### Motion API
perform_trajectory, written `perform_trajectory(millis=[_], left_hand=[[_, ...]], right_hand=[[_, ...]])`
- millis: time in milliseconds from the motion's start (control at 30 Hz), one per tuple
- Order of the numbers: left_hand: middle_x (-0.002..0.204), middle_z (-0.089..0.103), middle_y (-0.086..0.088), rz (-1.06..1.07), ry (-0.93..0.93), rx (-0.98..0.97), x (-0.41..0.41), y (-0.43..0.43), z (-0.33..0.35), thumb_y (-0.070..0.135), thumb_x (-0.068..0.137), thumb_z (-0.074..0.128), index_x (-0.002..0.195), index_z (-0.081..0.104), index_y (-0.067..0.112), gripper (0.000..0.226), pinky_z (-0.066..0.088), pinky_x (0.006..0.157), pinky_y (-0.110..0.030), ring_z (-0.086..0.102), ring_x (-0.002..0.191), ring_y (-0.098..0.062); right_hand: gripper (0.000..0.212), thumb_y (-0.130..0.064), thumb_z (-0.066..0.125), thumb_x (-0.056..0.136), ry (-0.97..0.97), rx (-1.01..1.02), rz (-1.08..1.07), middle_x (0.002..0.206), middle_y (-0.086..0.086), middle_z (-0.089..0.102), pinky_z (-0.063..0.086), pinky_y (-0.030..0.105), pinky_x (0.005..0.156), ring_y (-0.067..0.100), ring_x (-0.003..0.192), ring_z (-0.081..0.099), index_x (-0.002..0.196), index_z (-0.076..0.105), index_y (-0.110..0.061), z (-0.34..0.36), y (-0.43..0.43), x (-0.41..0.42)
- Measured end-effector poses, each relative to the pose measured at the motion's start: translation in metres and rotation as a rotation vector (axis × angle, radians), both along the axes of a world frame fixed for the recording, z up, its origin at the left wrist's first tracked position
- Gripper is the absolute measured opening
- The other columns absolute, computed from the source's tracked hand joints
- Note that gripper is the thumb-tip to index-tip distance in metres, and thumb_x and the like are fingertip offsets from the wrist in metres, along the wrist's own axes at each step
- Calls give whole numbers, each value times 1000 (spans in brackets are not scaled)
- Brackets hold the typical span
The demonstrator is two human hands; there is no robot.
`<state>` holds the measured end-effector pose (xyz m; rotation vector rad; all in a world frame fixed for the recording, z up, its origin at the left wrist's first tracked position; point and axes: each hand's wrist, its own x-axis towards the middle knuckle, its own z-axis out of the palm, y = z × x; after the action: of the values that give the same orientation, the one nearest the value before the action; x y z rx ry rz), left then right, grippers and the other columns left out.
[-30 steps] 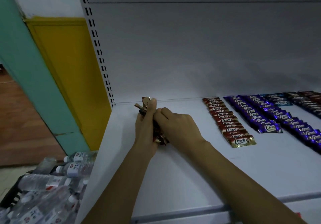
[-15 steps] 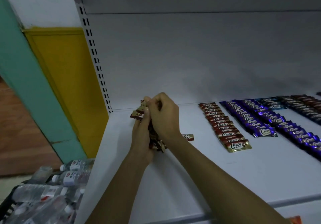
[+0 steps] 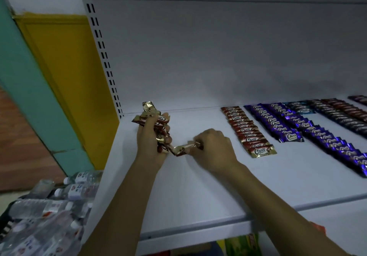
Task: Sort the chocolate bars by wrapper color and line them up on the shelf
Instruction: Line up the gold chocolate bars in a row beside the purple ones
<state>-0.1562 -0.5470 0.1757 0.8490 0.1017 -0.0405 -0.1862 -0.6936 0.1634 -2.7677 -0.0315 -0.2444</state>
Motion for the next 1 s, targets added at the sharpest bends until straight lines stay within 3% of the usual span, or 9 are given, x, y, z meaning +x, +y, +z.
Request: perform_trajectory(millis=[67,167,300,433,500,567,667,833,1000], left_hand=[[72,61,-1,14,-13,48,-2,-1,0,19,96,51,91,61,11,13,31,34,-15,45,49,-7],[77,60,-5,67,-12,193,-6,-6,2,11,94,52,96,61,9,9,32,36,-17,43,50,-10],[79,64,-5,58,-18,370,-11,-13,2,13,88,62,99,60,13,12,36,41,-22,47,54,-12],[69,65,2,-11,-79,396,-16,-18,1,19,93,58,104,63,17,12,39,44,-21,57,57,-10],[73,65,-2,-9,-91,382,-15,-18,1,25,94,58,103,64,19,12,40,45,-22,60,57,-9],[74,63,-6,-3,-84,380,-14,-17,1,28,93,59,100,63,17,13,40,43,-23,58,56,-11],[66,62,-6,-6,-59,341,-13,-15,1,19,93,59,93,61,12,8,39,40,-22,54,49,-12],[66,58,-4,-5,-64,200,-11,-13,3,13,94,55,90,57,12,5,38,40,-20,49,46,-12],[67,58,-9,-52,-96,303,-13,-21,2,10,93,56,86,57,10,7,37,37,-20,47,44,-13]], right_hand=[[27,-51,61,83,-38,-8,-43,92,-1,55,28,32,76,21,98,49,85,67,-24,4,0,0],[19,-41,59,89,3,113,-94,88,-2,62,35,34,74,21,87,55,84,58,-23,11,-1,0],[24,-39,45,98,-72,882,-123,87,3,63,45,33,67,16,74,56,88,50,-17,22,11,3],[15,-25,56,94,-81,1064,-25,75,-2,58,41,23,57,10,66,53,81,53,-18,33,31,8],[12,-17,63,89,8,1174,-1,66,-3,55,38,15,47,1,52,52,81,55,-14,35,33,9],[15,-18,67,88,101,1208,21,63,-4,54,34,11,42,-5,41,47,84,53,-11,37,31,6],[15,-13,68,86,81,1156,61,68,-1,55,35,10,42,-6,41,48,87,53,-9,38,28,5],[18,-5,70,82,104,1058,155,84,2,62,43,15,52,0,58,53,98,63,-9,43,14,-4],[16,-4,59,90,78,1122,86,84,3,69,50,18,59,9,69,62,98,69,-14,41,-13,-29]])
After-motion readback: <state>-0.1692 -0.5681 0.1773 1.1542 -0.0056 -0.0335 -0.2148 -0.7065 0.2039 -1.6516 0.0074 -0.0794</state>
